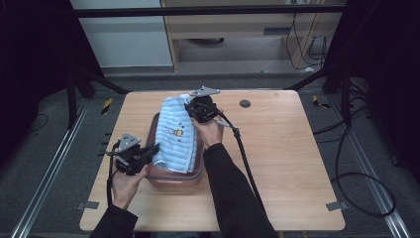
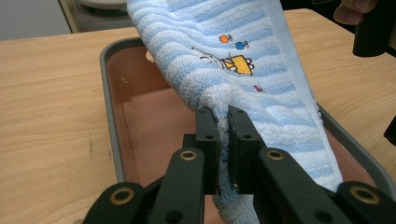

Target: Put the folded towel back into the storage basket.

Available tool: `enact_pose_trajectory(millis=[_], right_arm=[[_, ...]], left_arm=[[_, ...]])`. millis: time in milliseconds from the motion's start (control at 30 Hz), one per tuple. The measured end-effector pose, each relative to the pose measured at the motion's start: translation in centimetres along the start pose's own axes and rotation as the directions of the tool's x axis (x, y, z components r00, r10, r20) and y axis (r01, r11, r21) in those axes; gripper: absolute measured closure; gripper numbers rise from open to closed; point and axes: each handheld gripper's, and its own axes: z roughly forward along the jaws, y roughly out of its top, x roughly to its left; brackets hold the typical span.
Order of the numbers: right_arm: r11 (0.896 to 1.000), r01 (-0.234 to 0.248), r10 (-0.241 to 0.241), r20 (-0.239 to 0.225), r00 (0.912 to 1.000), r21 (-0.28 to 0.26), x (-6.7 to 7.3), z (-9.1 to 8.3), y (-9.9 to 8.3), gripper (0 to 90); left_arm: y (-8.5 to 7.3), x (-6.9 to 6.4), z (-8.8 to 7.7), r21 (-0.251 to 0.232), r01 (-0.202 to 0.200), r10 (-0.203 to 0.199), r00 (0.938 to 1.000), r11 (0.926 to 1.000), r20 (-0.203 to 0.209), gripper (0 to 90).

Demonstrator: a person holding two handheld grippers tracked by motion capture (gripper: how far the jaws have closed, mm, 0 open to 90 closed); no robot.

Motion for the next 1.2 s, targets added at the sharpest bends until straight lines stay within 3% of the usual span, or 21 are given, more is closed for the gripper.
enact_pose_trajectory(millis=[500,1067,1200], right_arm=[[0.998,-0.013,0.014,-0.015,0.9998,0.06,-0.3,1.3,-2.7,83.1],[0.993,-0.014,0.016,-0.018,0.9997,0.114,0.0,2.2,-4.6,82.0],[0.989,0.003,-0.003,-0.004,1.0,0.145,-0.1,2.6,-5.0,76.7]], left_arm=[[-1.8,-0.4,0.8,0.061,-0.016,0.016,0.9998,0.998,-0.007,84.2],[-3.2,-0.3,1.2,0.108,-0.008,0.01,0.9998,0.9941,-0.017,83.7],[-3.2,-0.1,1.4,0.11,0.012,-0.009,0.9997,0.9938,-0.022,75.7]])
